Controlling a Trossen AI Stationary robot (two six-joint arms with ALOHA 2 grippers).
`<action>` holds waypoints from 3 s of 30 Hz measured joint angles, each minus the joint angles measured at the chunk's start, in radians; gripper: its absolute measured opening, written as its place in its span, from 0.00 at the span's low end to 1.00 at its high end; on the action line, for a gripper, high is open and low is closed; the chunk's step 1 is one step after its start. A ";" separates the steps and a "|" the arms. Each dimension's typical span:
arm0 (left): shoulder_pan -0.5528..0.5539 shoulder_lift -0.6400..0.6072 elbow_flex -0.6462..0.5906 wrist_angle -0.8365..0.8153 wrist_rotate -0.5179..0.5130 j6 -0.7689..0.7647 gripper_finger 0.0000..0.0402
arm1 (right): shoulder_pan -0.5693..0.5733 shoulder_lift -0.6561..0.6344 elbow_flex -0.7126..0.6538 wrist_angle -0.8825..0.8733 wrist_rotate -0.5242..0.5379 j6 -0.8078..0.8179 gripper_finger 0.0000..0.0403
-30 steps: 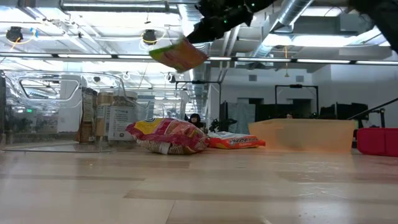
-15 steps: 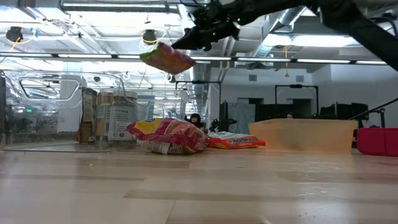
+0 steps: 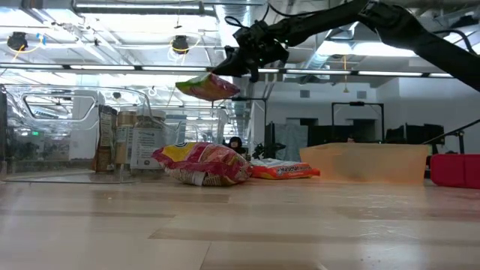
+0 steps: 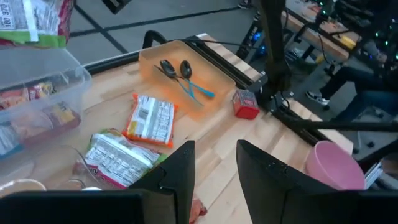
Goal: Pick & Place Food Item
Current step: Put the green noodle pack into the transparent container
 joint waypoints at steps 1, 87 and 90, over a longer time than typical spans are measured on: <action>0.006 0.000 0.000 0.000 0.004 -0.016 0.28 | 0.001 0.003 0.000 0.006 -0.005 -0.004 0.00; 0.030 -0.001 0.000 0.091 0.087 -0.087 0.28 | -0.060 0.067 -0.015 0.187 -0.282 0.228 0.16; 0.044 -0.011 0.000 0.091 0.035 -0.029 0.28 | -0.072 0.040 -0.015 0.185 -0.311 0.399 0.16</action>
